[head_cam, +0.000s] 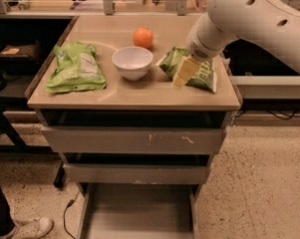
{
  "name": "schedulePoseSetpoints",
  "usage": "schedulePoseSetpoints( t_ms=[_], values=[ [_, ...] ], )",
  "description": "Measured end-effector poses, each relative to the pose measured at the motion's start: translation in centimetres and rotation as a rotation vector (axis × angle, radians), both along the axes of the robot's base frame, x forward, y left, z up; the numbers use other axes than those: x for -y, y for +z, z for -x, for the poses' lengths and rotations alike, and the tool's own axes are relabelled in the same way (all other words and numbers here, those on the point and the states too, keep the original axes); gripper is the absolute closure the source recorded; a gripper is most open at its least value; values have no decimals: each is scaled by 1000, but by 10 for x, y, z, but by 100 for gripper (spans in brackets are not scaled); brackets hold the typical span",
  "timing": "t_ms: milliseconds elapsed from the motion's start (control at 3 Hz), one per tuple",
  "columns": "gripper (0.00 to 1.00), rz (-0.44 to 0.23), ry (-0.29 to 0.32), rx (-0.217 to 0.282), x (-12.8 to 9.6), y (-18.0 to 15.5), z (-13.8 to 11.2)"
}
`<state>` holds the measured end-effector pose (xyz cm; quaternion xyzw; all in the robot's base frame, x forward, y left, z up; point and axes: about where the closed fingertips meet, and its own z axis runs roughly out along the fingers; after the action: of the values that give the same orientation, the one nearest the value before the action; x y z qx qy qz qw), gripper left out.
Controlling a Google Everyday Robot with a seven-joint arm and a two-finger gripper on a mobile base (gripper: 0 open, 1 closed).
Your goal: Pick green jalapeno chip bag from bottom drawer and place on counter
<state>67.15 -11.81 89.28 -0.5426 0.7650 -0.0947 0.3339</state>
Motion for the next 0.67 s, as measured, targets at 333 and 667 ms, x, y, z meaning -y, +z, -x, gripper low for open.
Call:
schedulePoseSetpoints(
  t_ms=[333,667],
  values=[
    [0,0,0,0,0,0,0],
    [0,10,-20,-8,-3,5,-5]
  ],
)
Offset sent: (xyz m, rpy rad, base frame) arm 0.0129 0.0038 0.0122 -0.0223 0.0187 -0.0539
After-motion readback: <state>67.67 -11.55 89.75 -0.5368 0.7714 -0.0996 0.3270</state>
